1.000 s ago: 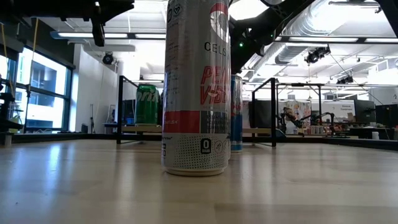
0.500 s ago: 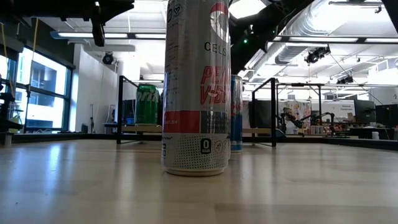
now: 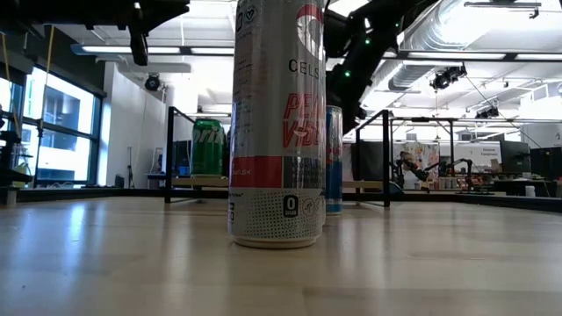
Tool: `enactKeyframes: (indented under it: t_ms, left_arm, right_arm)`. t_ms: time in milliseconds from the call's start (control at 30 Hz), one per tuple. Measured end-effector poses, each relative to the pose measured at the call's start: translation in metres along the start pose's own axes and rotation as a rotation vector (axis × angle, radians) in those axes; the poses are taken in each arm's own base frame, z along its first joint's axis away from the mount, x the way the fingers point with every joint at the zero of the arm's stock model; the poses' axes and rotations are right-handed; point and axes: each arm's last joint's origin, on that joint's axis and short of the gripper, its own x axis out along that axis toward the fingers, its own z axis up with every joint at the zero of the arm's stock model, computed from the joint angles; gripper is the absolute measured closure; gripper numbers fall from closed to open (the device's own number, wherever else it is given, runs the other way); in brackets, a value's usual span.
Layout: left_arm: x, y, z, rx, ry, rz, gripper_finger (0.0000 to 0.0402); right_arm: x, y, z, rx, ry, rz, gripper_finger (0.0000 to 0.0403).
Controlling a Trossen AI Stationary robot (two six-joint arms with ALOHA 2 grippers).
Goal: Place canned beverage on shelf
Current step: Put the red soda can on the shelf aligned with the red soda can
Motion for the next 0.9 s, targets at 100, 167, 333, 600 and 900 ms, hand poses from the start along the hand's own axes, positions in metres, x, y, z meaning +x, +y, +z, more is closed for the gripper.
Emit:
enactKeyframes:
  t_ms: [100, 167, 333, 600, 900]
  left_arm:
    - [0.0, 0.0, 0.0, 0.0, 0.0, 0.0, 0.04]
    - [0.0, 0.0, 0.0, 0.0, 0.0, 0.0, 0.04]
    - [0.0, 0.0, 0.0, 0.0, 0.0, 0.001, 0.04]
    - [0.0, 0.0, 0.0, 0.0, 0.0, 0.0, 0.04]
    - [0.0, 0.0, 0.0, 0.0, -0.001, 0.001, 0.04]
  right_arm:
    - [-0.0003, -0.0001, -0.0005, -0.006, 0.005, 0.001, 0.0013]
    - [-0.0003, 0.0004, 0.0, 0.006, 0.0, 0.004, 0.0013]
    - [-0.0004, 0.0012, 0.0014, 0.041, -0.015, 0.011, 0.0013]
    - [-0.0007, -0.0014, -0.0065, -0.04, 0.061, -0.049, 0.0034]
    - [0.0028, -0.0063, 0.0029, 0.095, -0.075, -0.244, 0.0317]
